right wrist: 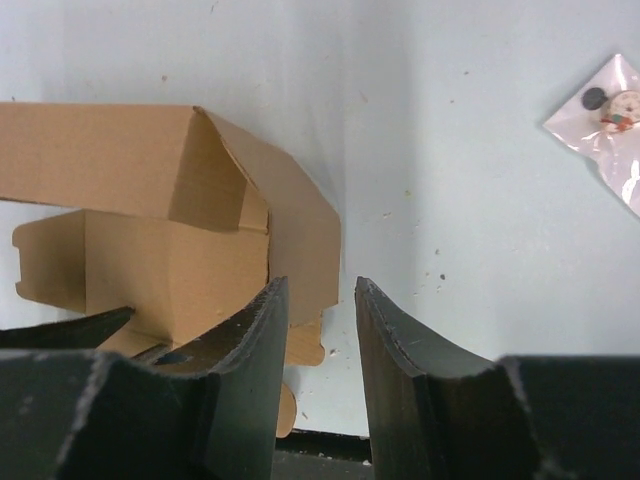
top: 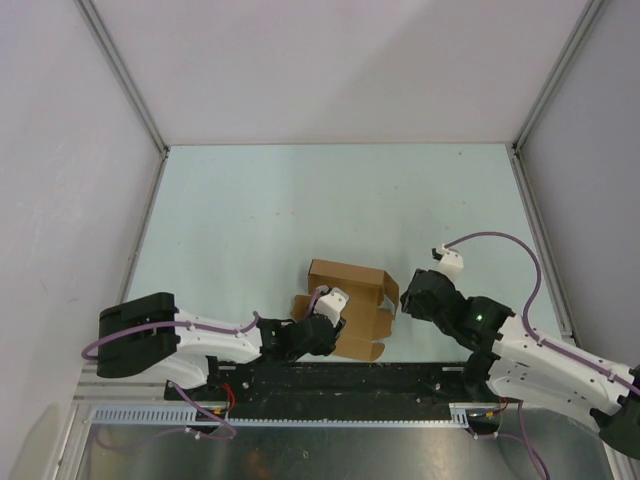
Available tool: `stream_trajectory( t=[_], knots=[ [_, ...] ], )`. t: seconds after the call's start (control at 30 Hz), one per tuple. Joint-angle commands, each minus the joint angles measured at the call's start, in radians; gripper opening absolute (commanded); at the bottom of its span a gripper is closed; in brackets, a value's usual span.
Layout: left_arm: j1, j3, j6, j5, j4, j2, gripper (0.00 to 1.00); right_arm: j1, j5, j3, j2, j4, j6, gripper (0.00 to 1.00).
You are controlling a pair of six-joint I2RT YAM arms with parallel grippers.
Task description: Fold the paper box
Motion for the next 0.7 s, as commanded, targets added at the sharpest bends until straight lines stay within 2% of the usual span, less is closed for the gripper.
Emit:
stream_trajectory(
  t=[0.0, 0.67],
  knots=[
    [-0.005, 0.003, -0.014, 0.008, 0.008, -0.016, 0.49, -0.008, -0.086, 0.003, 0.023, 0.068, -0.049, 0.38],
    [-0.005, 0.001, -0.005, 0.008, 0.008, -0.016, 0.48, -0.018, -0.112, 0.004, -0.05, 0.054, -0.061, 0.4]
  ],
)
